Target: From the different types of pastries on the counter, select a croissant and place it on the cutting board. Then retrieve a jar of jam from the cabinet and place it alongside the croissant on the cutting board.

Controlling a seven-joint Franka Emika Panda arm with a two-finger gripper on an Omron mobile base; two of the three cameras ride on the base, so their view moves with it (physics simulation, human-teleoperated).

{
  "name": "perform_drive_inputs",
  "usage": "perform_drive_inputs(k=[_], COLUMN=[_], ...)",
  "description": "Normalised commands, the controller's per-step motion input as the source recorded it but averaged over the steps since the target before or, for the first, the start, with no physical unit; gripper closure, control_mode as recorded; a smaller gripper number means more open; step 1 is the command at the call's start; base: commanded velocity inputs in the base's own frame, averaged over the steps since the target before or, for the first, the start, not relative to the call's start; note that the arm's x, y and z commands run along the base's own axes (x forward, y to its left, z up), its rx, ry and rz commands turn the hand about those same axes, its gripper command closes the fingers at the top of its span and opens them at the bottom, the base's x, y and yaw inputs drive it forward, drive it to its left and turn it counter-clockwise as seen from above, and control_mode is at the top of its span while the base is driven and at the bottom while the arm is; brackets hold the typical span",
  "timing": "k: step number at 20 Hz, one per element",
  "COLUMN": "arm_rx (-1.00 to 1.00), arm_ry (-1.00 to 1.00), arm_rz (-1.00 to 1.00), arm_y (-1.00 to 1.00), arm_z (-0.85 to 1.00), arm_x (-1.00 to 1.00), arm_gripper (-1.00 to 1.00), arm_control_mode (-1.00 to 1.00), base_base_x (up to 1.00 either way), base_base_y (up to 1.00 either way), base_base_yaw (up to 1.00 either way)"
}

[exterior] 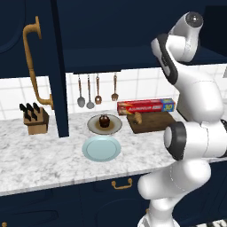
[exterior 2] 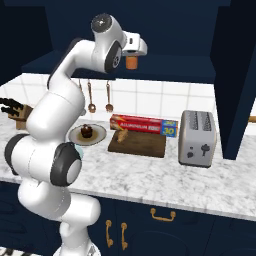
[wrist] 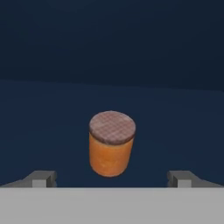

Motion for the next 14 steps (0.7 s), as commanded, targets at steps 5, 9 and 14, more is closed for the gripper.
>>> perform_drive_inputs(k=[5,9,14], arm_rx=[0.0,0.0,0.0], arm_ry=[0.0,0.0,0.0], arm_rz=[0.0,0.0,0.0], arm_y=[-0.01,-0.03,-0.01], arm_z=[-0.06,-0.07,-0.05], arm_x=[0.15,0.11,0.17], arm_gripper=[-1.0,-1.0,-1.0], arm_control_mode=[-1.0,-1.0,-1.0], base_base_x=[0.0,0.0,0.0], base_base_y=[0.0,0.0,0.0], base_base_yaw=[0.0,0.0,0.0])
